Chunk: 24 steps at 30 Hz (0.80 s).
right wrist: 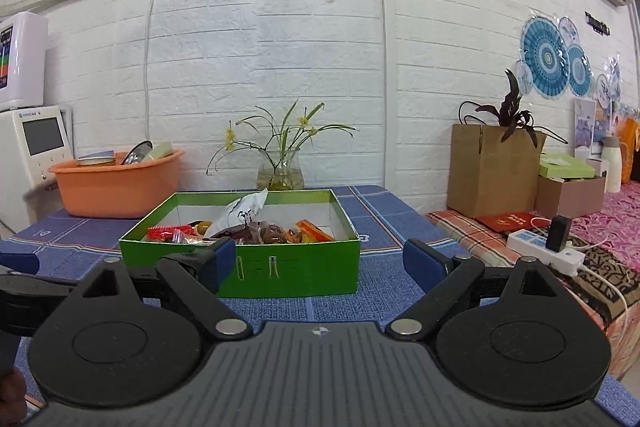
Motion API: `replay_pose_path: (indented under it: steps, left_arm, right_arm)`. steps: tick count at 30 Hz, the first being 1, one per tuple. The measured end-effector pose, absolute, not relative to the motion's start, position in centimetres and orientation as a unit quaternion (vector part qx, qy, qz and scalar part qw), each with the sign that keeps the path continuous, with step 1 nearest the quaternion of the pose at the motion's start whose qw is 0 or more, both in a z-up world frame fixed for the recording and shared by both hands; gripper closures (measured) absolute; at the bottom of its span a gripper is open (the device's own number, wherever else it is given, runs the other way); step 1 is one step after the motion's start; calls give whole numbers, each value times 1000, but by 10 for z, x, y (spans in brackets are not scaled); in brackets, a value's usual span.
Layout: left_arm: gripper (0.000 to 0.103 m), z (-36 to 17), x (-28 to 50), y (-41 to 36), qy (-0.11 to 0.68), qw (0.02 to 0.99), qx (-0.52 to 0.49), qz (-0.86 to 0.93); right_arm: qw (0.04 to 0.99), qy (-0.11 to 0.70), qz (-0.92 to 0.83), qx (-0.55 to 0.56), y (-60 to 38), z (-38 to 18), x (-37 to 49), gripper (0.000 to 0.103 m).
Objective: Organize snacks
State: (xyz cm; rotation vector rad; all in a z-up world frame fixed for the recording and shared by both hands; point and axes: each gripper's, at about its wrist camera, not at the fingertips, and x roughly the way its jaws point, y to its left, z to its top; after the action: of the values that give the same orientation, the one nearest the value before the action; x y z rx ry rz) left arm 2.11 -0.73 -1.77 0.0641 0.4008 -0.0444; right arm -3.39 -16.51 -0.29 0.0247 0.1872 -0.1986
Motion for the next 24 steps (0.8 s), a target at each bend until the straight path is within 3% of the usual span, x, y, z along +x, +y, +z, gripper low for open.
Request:
replay_pose_path:
  steps: [24]
  left_arm:
    - [0,-28,20,-20,207,977,54,-13]
  right_arm:
    - [988,141,-66,13,-162,-16,-29,0]
